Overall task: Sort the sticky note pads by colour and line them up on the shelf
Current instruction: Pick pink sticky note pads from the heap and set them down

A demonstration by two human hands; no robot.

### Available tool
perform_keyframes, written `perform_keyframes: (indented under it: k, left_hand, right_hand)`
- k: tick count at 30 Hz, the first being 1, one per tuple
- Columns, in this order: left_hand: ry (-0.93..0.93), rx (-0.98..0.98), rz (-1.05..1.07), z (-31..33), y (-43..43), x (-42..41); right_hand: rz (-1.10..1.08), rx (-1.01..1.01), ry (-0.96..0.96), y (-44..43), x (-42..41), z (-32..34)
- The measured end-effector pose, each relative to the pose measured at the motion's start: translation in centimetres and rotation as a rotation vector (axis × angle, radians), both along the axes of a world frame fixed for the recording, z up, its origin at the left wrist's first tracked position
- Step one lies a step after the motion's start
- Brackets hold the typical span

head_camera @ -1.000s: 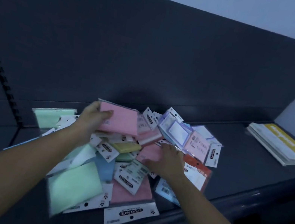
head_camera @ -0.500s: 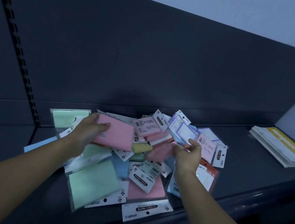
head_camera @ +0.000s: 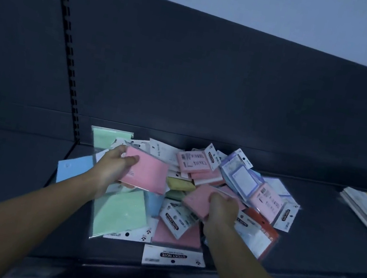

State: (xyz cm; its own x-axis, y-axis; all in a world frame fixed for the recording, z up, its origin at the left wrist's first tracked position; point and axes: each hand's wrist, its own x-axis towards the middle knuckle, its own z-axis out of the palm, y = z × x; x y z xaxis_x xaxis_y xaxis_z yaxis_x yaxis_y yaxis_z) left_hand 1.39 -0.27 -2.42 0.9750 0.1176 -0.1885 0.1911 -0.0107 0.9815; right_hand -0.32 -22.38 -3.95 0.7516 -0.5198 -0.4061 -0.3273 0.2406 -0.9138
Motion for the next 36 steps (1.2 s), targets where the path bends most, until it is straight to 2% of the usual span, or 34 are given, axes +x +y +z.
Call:
perform_keyframes:
  k: [3, 8, 17, 29, 36]
  left_hand:
    - [-0.006, 0.008, 0.079, 0.2, -0.2, -1.3]
    - [-0.034, 0.036, 0.235, 0.9, 1.5, -4.3]
    - [-0.124, 0.052, 0.389, 2.7, 10.7, -11.8]
    - [-0.150, 0.056, 0.600, 4.3, 29.4, -22.7]
    - [-0.052, 0.009, 0.555, 4.0, 40.5, -29.8]
  right_hand:
    - [0.064, 0.022, -0.088, 0.3, -0.4, 0.7]
    - [0.335, 0.075, -0.152, 4.1, -0.3, 2.7]
    - [0.776, 0.095, -0.062, 16.2, -3.4, 3.2]
    - [1.084, 0.227, -0.072, 40.3, -12.6, 5.1]
    - [1.164, 0.253, -0.066, 52.3, -18.3, 4.7]
